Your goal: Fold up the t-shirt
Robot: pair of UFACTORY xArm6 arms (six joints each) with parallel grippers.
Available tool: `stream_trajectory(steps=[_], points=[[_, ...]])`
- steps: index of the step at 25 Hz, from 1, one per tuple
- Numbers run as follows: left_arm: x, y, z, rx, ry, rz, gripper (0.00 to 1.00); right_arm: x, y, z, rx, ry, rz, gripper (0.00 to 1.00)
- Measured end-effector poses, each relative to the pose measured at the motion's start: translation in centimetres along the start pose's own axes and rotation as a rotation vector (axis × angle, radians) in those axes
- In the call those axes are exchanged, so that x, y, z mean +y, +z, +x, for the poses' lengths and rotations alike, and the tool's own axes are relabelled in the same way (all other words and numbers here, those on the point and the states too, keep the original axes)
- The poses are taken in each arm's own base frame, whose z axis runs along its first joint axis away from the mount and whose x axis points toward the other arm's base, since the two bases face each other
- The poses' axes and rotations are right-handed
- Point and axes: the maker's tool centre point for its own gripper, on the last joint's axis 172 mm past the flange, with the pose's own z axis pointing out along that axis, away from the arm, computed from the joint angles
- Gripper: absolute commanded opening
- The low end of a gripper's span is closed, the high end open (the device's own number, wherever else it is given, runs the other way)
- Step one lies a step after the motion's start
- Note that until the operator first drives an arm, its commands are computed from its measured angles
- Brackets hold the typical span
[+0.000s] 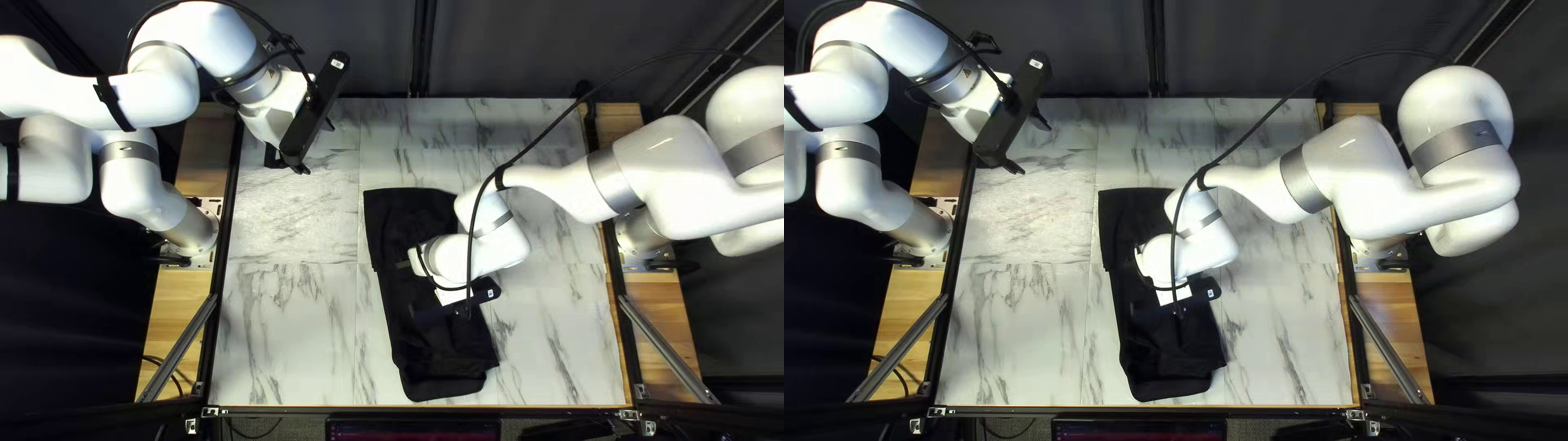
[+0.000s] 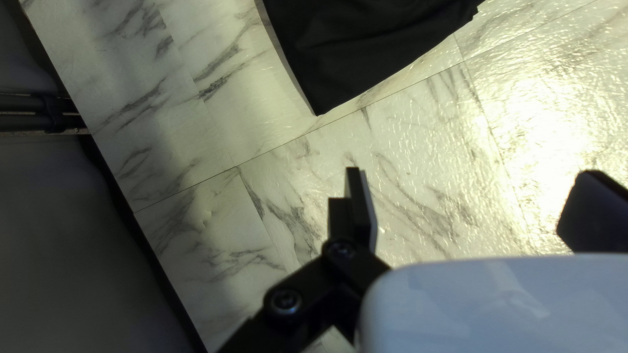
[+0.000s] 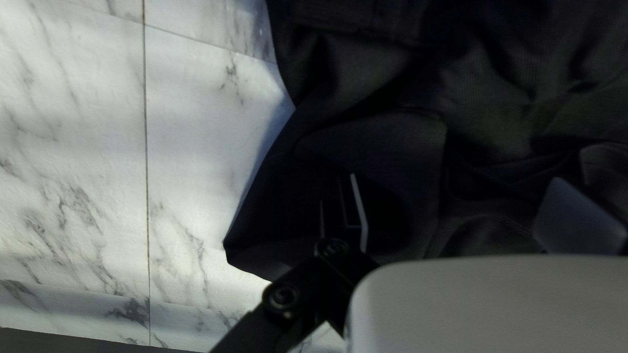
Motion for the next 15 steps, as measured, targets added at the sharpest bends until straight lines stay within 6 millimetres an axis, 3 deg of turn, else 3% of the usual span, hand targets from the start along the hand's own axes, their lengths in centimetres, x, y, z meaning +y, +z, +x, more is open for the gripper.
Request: stream_trajectory(steps=[1,2,3,4,15], points=[[0.0,0.0,0.0,0.0,0.0,0.0,1.0,0.0,0.1,0.0,0.0,-0.001,0.002,0.65],[0.0,0.0,0.0,0.0,0.0,0.0,1.0,-0.1,0.3,0.1,0.0,-0.004,0.005,0.65],[0.0,0.0,0.0,0.0,0.0,0.0,1.0,-0.1,0.4,0.2,0.001,-0.005,0.007,0.37],[0.0,0.0,0.0,0.0,0.0,0.0,1.0,-0.1,0.5,0.2,0.001,-0.007,0.008,0.03],[0.0,0.0,0.0,0.0,0.0,0.0,1.0,-1.3,0.0,0.1,0.012,-0.003,0.011,0.02]])
